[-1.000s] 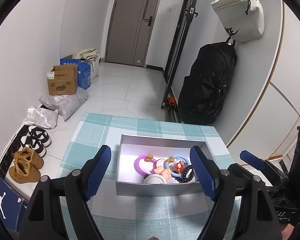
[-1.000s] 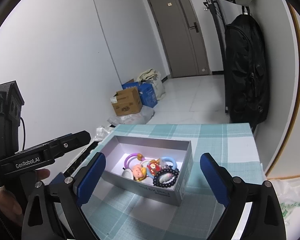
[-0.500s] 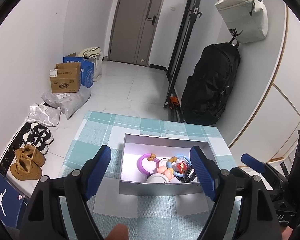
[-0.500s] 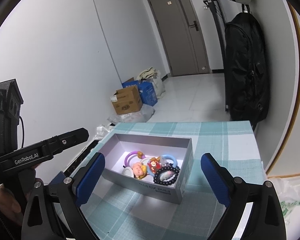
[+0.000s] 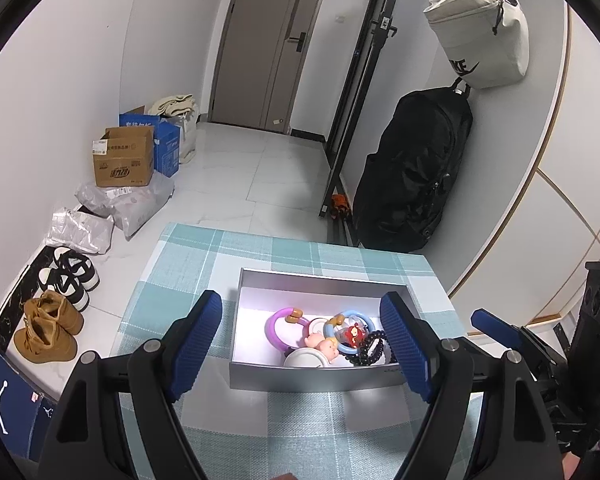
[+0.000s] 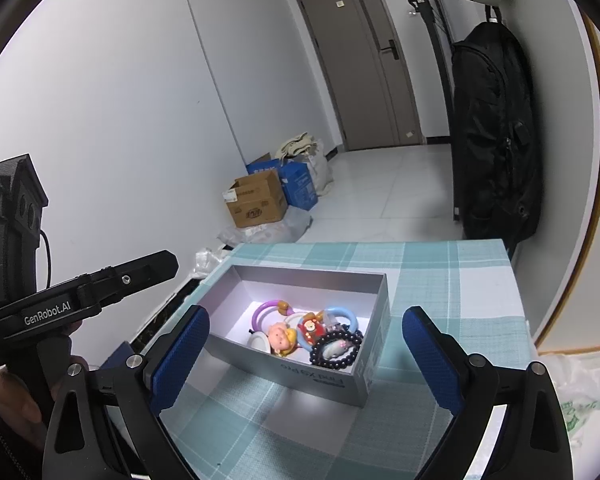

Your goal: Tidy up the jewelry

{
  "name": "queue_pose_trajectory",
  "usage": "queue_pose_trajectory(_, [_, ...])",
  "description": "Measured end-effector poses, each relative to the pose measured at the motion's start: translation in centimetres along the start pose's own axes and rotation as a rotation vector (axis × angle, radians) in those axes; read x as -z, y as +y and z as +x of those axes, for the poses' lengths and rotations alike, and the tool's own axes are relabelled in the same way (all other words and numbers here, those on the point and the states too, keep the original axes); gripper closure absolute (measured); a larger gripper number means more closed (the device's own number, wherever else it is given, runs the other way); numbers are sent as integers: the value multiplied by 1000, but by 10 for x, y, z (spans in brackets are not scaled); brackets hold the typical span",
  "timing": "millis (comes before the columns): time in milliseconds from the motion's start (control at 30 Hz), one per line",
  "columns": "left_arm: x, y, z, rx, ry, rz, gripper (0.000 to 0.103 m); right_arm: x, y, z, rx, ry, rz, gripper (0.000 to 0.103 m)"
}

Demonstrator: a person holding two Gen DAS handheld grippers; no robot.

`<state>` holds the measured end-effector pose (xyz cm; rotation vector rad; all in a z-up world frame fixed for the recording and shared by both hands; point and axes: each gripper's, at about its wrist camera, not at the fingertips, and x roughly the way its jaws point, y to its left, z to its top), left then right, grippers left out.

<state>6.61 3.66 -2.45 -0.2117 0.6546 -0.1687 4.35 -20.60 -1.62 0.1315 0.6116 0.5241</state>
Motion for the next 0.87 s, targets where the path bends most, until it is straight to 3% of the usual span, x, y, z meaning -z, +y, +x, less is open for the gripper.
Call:
queue_pose_trajectory(733, [0, 1, -4, 15, -20, -3, 25, 1, 0, 2, 1, 12, 0, 4])
queue_pose_trajectory(867, [0, -1, -11, 20, -68, 13, 25, 1, 0, 3, 1, 17, 0, 4])
